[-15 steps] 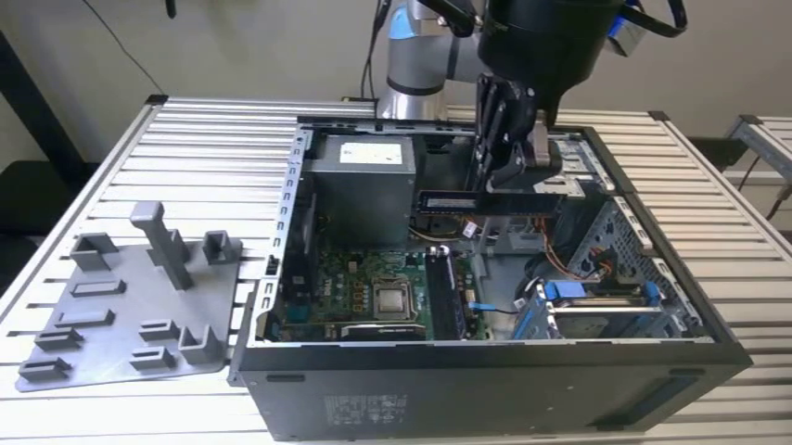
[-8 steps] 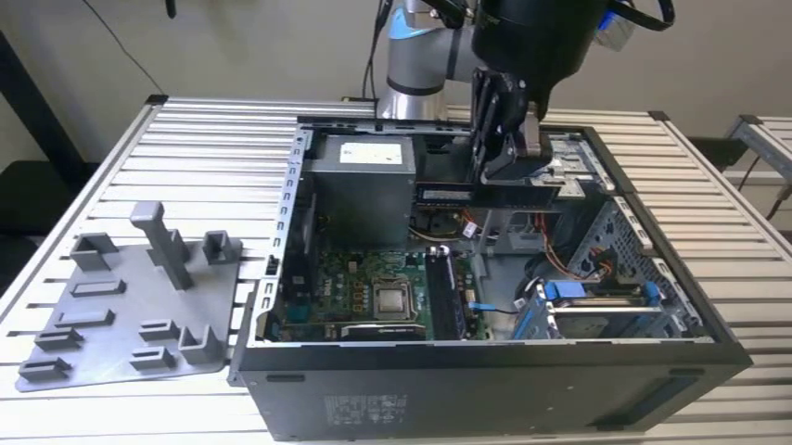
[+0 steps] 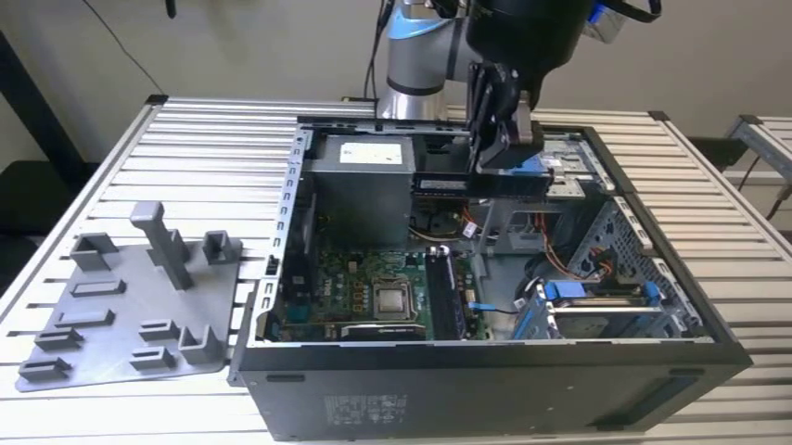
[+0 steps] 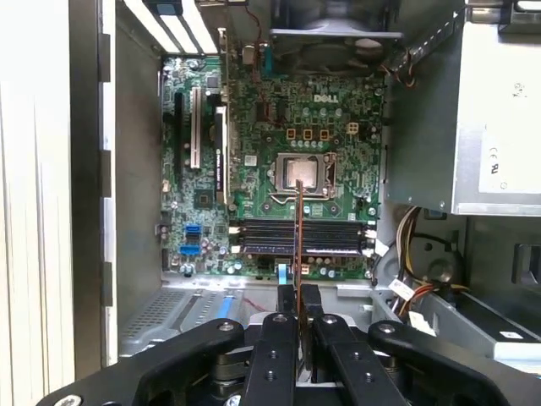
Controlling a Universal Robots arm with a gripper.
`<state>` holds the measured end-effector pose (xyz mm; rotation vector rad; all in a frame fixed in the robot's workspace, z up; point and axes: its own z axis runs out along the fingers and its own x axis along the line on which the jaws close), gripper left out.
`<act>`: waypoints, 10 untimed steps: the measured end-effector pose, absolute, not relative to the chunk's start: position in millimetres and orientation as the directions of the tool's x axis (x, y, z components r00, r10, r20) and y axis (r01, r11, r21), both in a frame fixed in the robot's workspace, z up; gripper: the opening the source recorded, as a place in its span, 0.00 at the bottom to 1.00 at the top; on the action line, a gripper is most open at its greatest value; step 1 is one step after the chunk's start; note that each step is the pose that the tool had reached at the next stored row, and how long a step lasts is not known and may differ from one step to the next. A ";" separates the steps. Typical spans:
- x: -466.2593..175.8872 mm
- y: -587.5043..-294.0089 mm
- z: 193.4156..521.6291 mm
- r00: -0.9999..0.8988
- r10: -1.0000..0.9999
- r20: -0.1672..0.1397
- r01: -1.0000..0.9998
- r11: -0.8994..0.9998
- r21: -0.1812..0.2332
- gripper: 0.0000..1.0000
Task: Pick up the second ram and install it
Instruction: 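Pick up the second ram and move it above second insertion slot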
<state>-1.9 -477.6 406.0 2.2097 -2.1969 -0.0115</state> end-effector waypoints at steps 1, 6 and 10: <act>-1.9 -475.2 406.0 0.006 -1.000 0.013 -1.000 -0.006 0.023 0.14; -1.9 -462.3 405.8 0.006 -1.000 0.013 -1.000 -0.006 0.023 0.14; -1.9 -452.0 405.7 0.006 -1.000 0.013 -1.000 -0.006 0.023 0.14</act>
